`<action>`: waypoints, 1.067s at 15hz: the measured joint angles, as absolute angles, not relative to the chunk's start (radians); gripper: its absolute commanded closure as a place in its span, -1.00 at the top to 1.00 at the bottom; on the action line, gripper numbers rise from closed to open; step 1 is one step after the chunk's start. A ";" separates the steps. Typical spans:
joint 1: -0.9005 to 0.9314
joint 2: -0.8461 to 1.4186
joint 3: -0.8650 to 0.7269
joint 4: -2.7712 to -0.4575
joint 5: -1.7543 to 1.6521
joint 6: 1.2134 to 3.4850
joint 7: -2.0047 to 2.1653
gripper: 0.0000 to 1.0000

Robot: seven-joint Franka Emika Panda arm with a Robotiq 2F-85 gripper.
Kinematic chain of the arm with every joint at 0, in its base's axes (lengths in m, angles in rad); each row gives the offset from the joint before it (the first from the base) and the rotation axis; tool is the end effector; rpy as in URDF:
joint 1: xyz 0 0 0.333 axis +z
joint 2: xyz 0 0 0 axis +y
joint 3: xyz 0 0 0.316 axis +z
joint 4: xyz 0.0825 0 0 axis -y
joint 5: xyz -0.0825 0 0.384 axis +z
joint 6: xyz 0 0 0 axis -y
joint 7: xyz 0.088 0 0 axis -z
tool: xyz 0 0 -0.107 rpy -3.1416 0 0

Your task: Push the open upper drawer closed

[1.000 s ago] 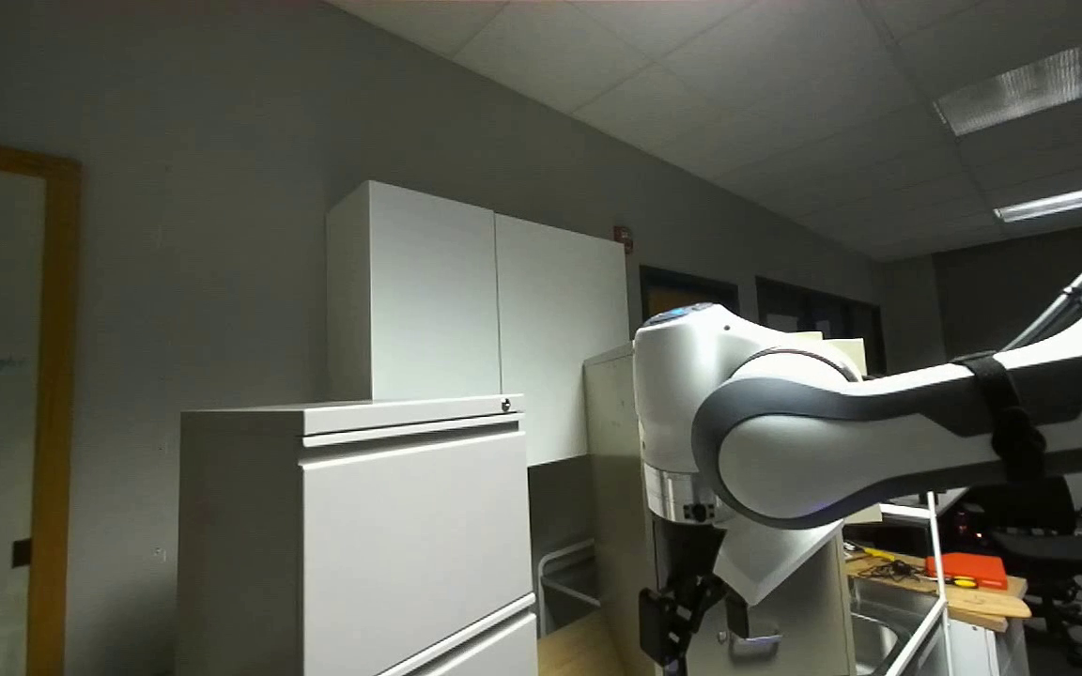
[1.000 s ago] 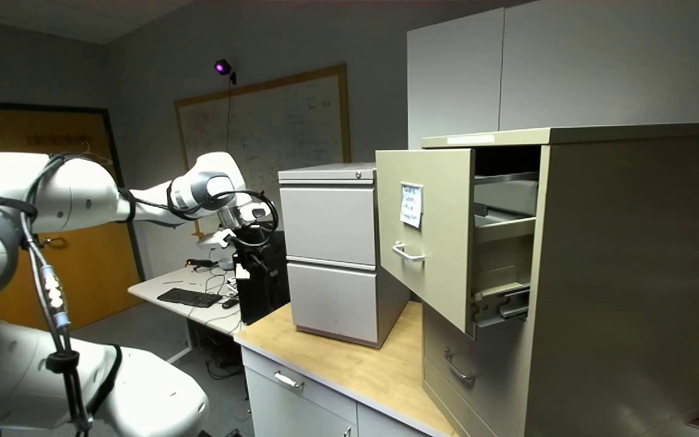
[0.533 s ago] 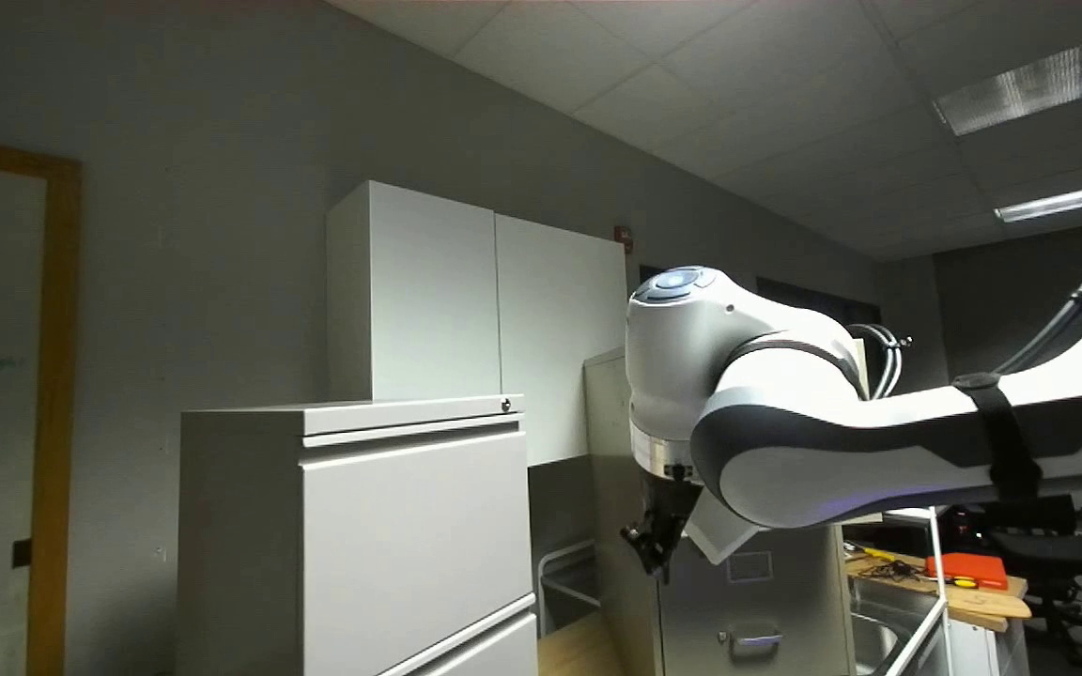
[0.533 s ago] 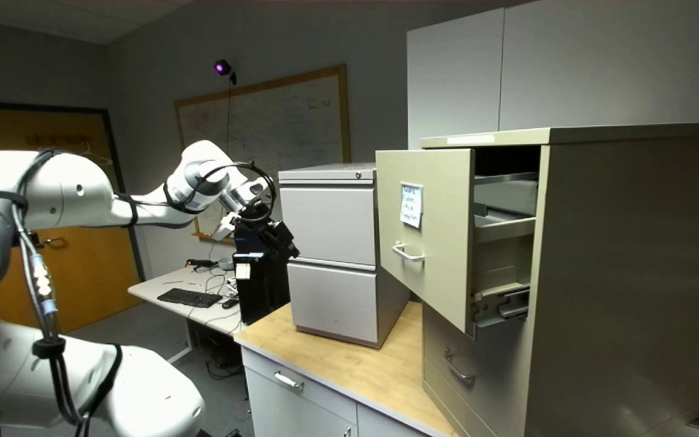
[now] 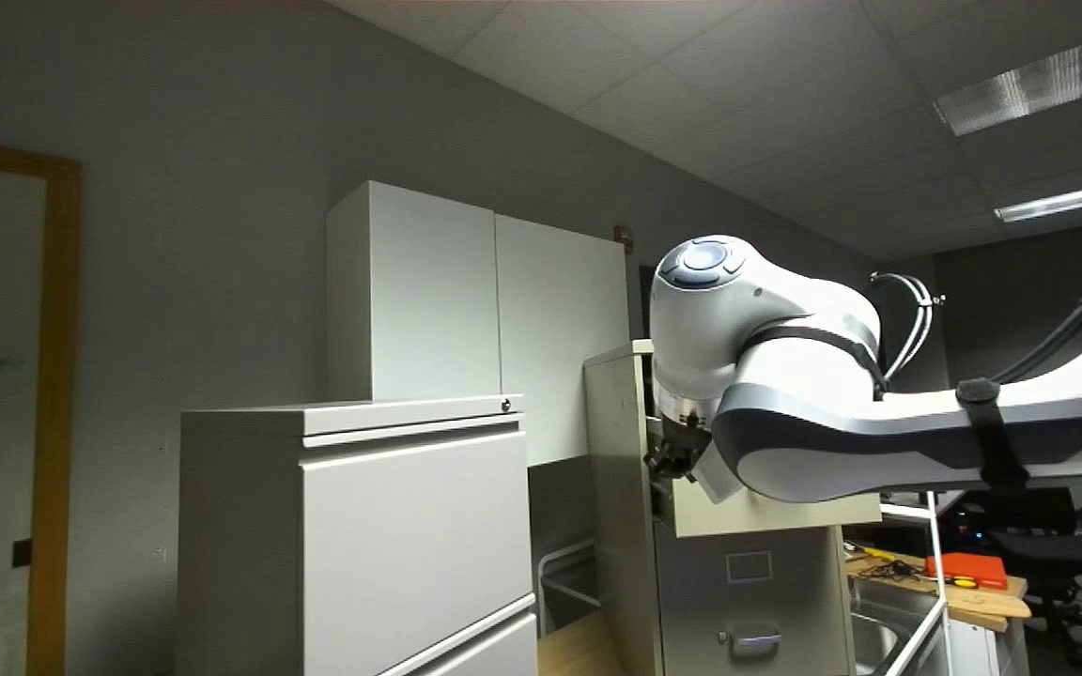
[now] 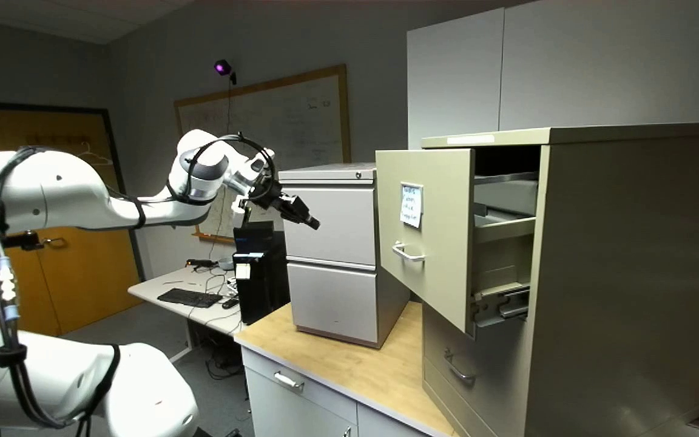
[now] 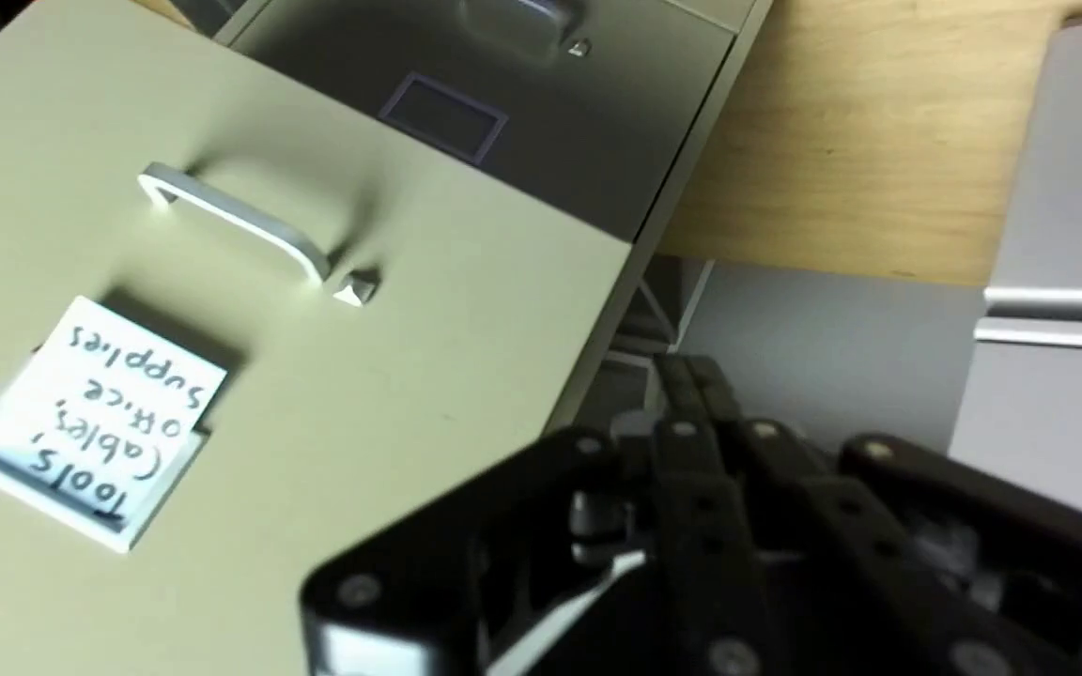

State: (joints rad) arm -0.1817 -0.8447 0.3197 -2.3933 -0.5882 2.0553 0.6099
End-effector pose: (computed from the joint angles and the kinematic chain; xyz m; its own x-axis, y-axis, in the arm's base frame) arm 0.3357 0.0560 0.6433 0.7310 -0.0833 0.6772 -0.4797 -0.7686 0.4232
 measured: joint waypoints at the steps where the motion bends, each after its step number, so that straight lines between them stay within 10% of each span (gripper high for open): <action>1: -0.195 -0.851 0.311 -2.393 -0.609 2.067 0.620 -1.00; 16: -0.350 -0.684 0.085 -2.307 -0.678 2.448 0.711 -1.00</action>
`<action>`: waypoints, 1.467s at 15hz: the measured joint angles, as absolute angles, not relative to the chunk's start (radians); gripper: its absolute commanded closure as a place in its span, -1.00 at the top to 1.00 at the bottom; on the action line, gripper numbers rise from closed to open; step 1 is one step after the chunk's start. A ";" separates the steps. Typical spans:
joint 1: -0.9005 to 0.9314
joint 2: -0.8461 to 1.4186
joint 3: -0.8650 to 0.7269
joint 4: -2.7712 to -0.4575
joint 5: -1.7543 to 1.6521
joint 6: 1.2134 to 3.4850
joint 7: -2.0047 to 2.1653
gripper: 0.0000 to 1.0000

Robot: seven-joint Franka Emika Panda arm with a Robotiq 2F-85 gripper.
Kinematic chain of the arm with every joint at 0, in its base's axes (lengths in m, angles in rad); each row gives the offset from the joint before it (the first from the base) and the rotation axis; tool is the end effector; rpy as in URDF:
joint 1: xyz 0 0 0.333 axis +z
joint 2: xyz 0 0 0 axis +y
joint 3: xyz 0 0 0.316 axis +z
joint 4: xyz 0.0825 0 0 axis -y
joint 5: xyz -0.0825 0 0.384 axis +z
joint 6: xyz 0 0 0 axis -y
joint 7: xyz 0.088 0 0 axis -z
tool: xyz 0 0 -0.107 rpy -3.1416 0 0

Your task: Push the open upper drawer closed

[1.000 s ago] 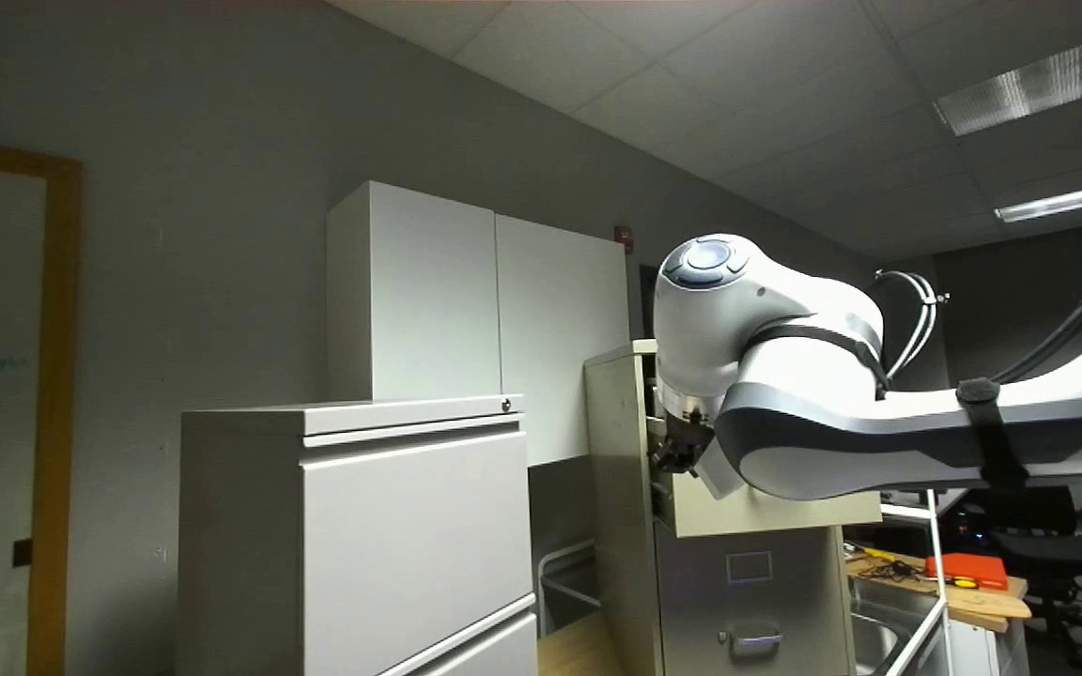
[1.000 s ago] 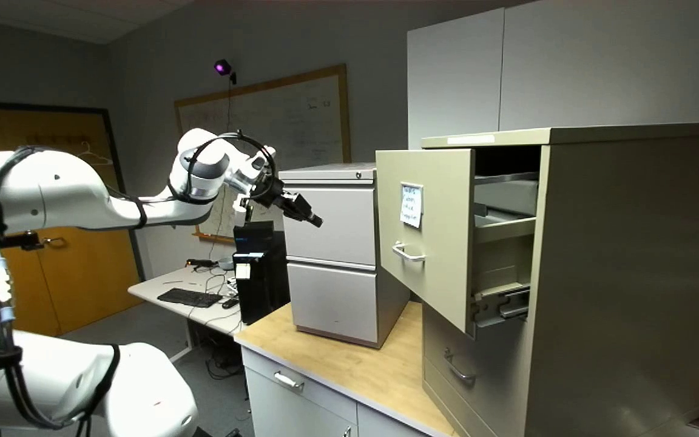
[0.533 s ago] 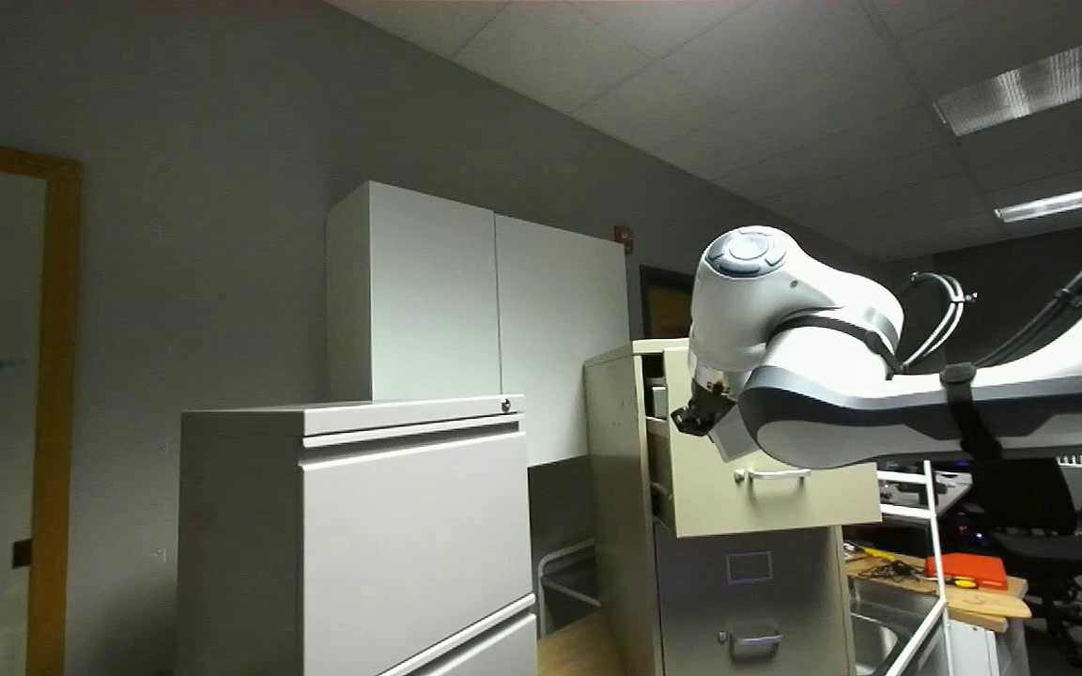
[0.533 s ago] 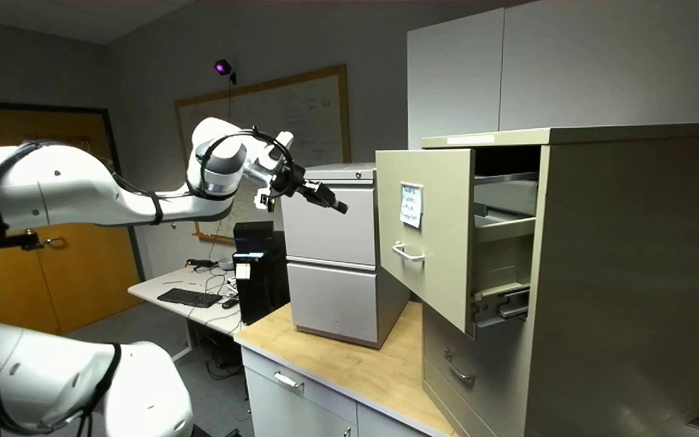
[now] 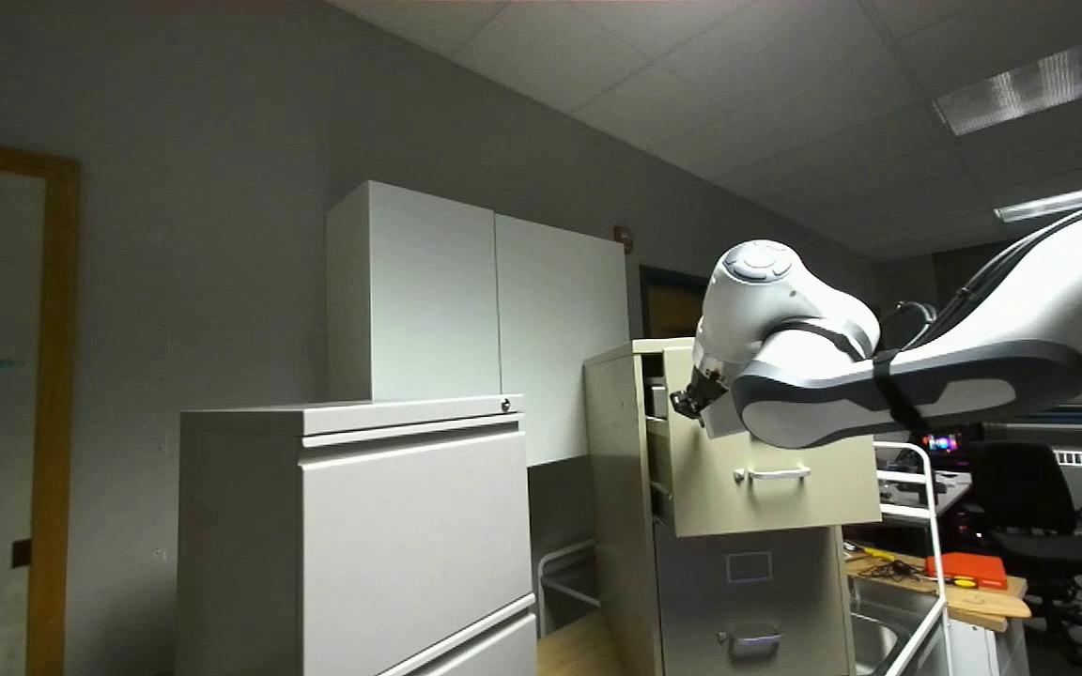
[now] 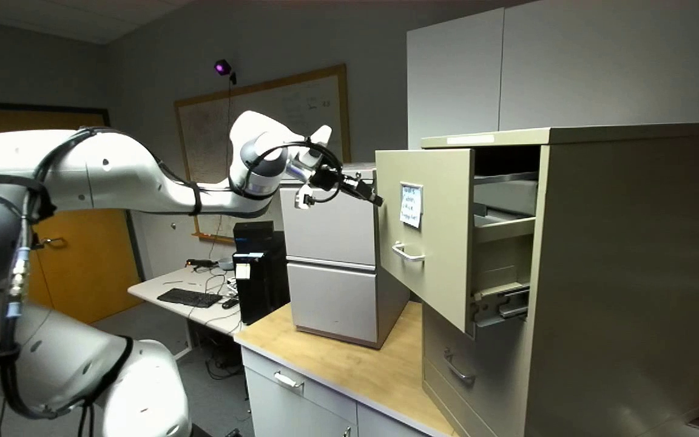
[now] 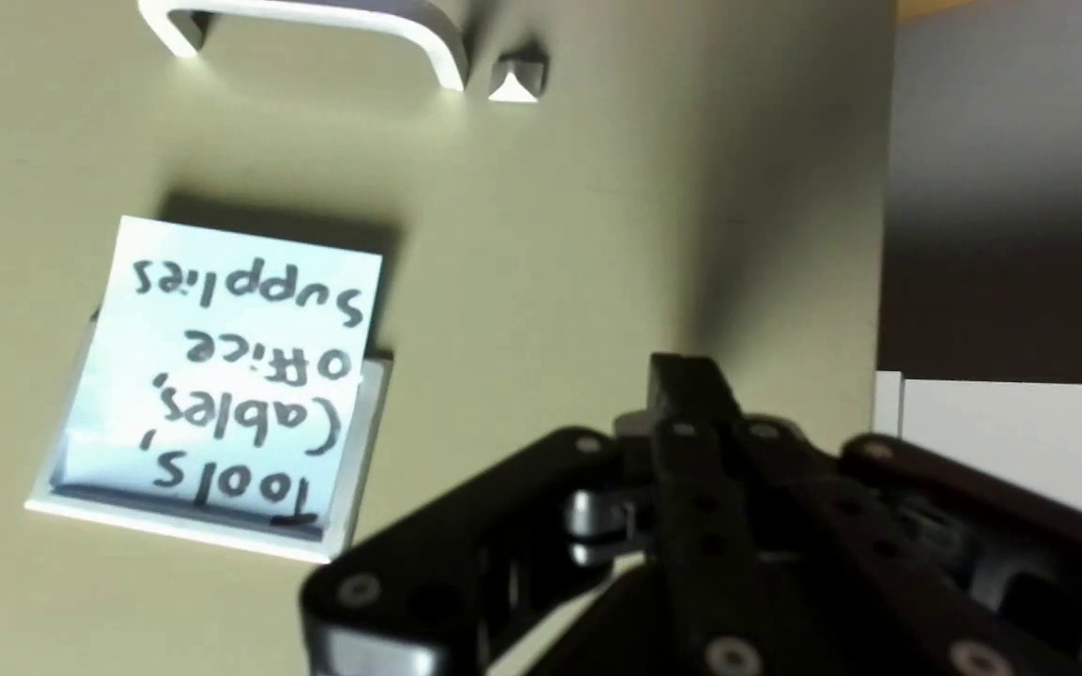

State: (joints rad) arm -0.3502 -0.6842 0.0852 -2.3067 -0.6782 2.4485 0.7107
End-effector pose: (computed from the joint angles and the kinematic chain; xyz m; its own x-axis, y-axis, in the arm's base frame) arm 0.3804 -0.0918 0.6837 0.4813 -0.2416 0.8426 -0.6469 -0.7466 0.1554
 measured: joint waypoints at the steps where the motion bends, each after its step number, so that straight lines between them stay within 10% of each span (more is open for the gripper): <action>1: -0.355 -0.658 0.079 -2.293 -0.676 2.470 0.712 -1.00; 22: -0.339 -0.307 0.027 -1.967 -0.602 2.384 0.776 -1.00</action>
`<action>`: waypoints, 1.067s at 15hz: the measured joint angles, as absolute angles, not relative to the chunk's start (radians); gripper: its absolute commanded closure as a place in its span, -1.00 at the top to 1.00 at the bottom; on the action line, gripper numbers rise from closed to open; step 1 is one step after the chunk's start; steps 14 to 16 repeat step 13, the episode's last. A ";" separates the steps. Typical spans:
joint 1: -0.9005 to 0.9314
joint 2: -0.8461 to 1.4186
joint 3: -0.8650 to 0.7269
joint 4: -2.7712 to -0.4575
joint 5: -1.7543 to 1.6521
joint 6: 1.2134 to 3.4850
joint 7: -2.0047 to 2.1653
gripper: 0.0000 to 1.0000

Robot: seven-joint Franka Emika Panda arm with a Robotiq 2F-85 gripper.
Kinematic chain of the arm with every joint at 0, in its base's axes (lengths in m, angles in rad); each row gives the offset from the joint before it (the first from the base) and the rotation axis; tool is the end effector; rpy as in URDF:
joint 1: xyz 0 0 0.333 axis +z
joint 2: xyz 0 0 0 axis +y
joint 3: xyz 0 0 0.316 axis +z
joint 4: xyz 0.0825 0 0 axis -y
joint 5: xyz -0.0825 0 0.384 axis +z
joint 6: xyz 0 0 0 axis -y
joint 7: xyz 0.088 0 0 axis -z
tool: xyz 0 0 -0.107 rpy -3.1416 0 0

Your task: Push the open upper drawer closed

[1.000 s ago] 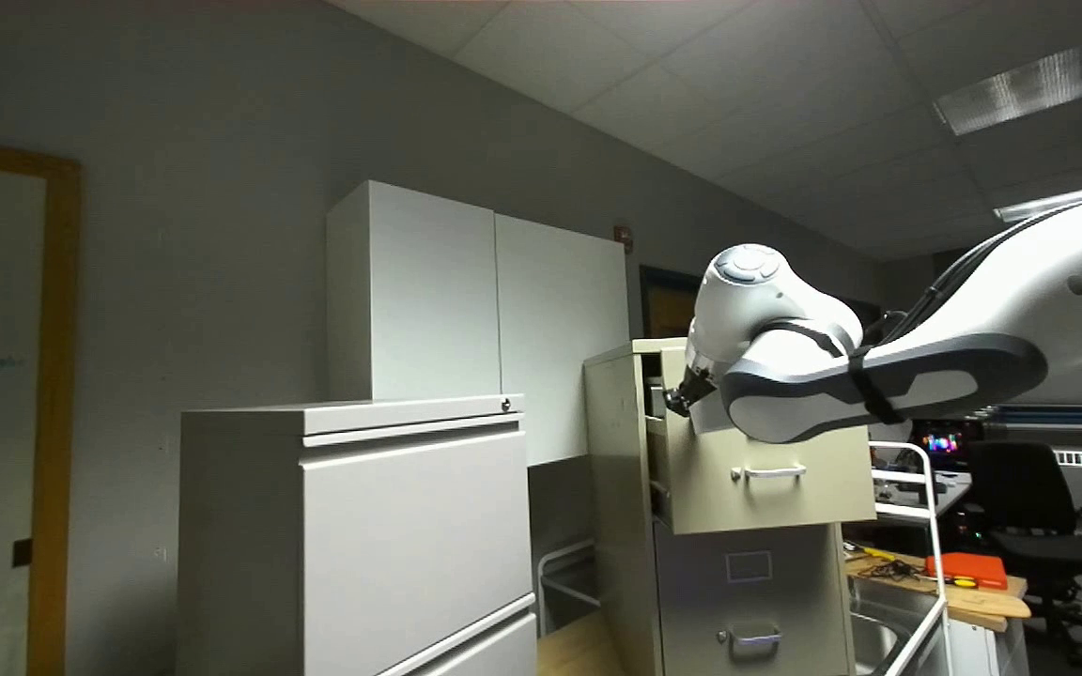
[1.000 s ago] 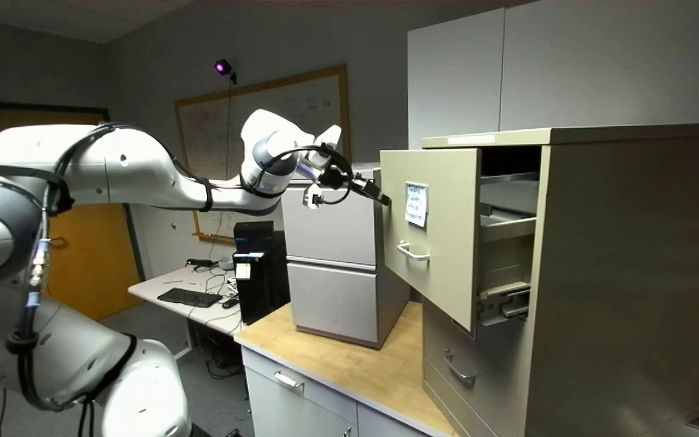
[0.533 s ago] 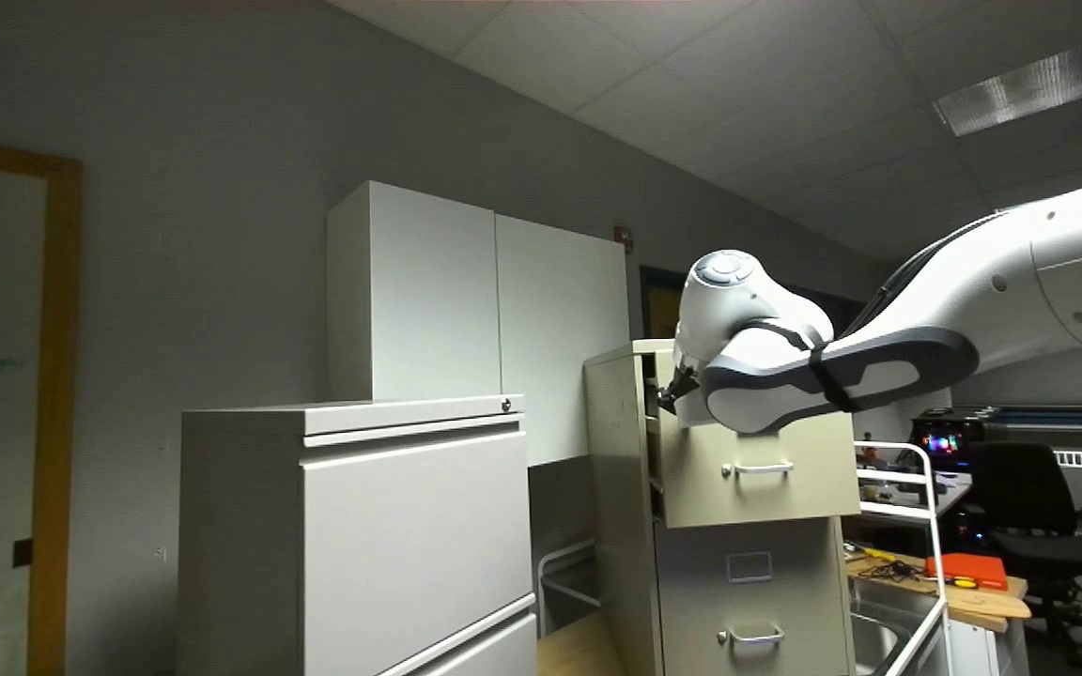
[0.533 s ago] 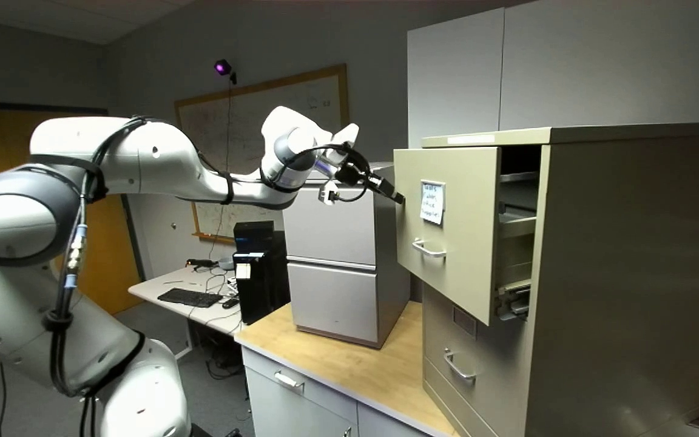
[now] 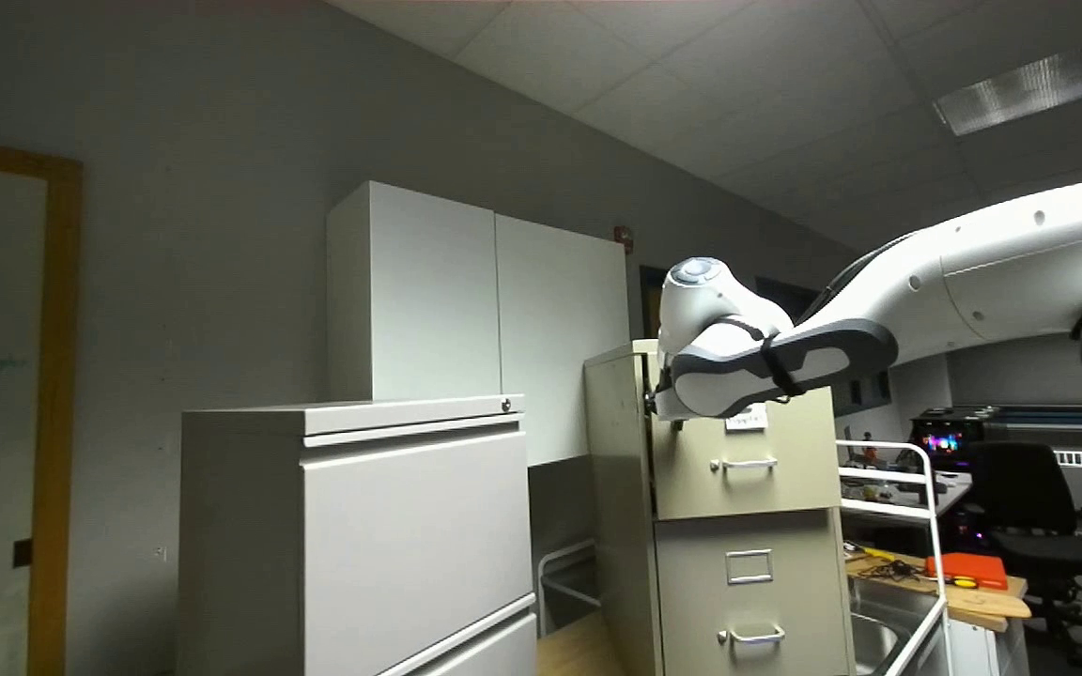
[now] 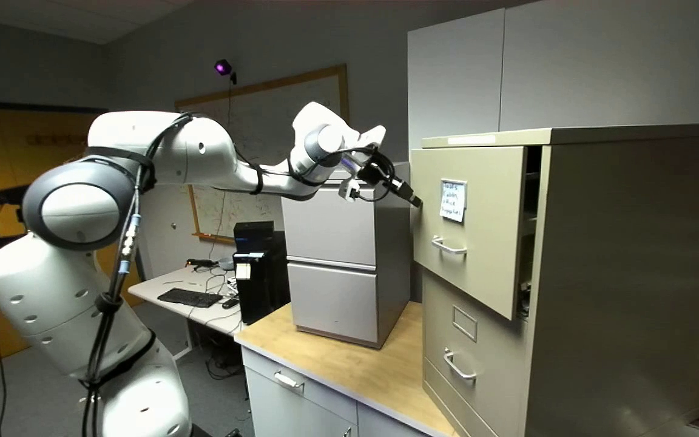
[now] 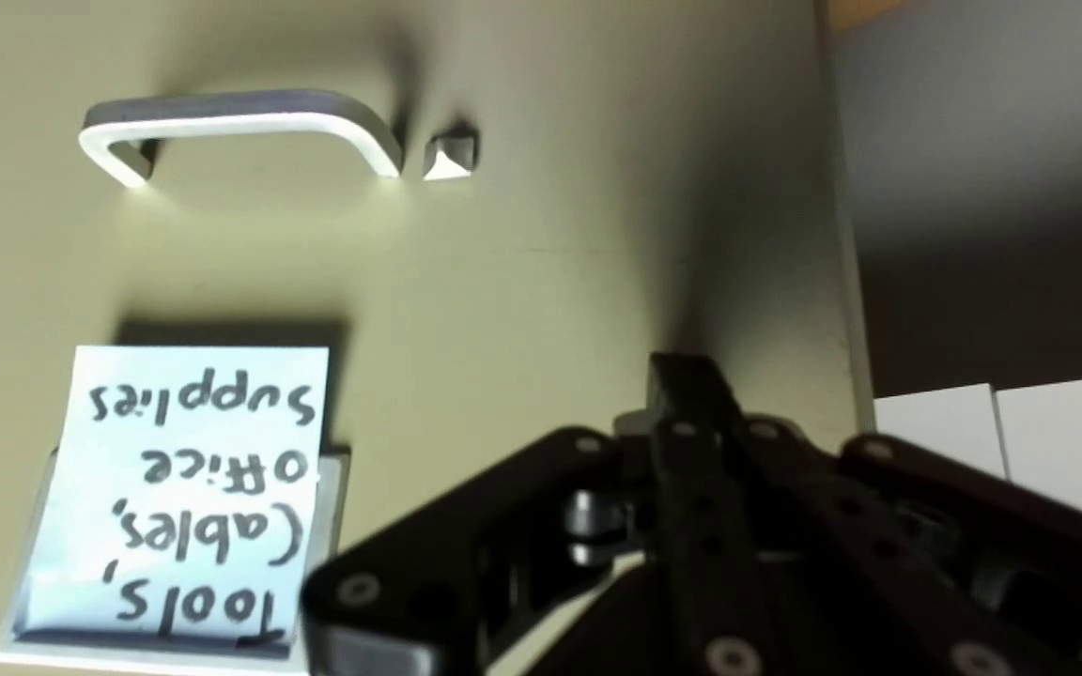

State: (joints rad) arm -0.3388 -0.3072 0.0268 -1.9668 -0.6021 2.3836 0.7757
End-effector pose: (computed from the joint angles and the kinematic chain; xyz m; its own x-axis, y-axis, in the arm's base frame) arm 0.4843 -0.1596 0.6871 0.4493 -0.4368 0.7793 -0.7274 -0.6853 0.0352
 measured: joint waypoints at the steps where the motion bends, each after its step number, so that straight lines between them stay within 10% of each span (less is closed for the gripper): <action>1: -0.329 -0.292 0.018 -1.948 -0.587 2.368 0.774 -1.00; 16: -0.254 -0.122 -0.083 -1.754 -0.428 2.257 0.687 -1.00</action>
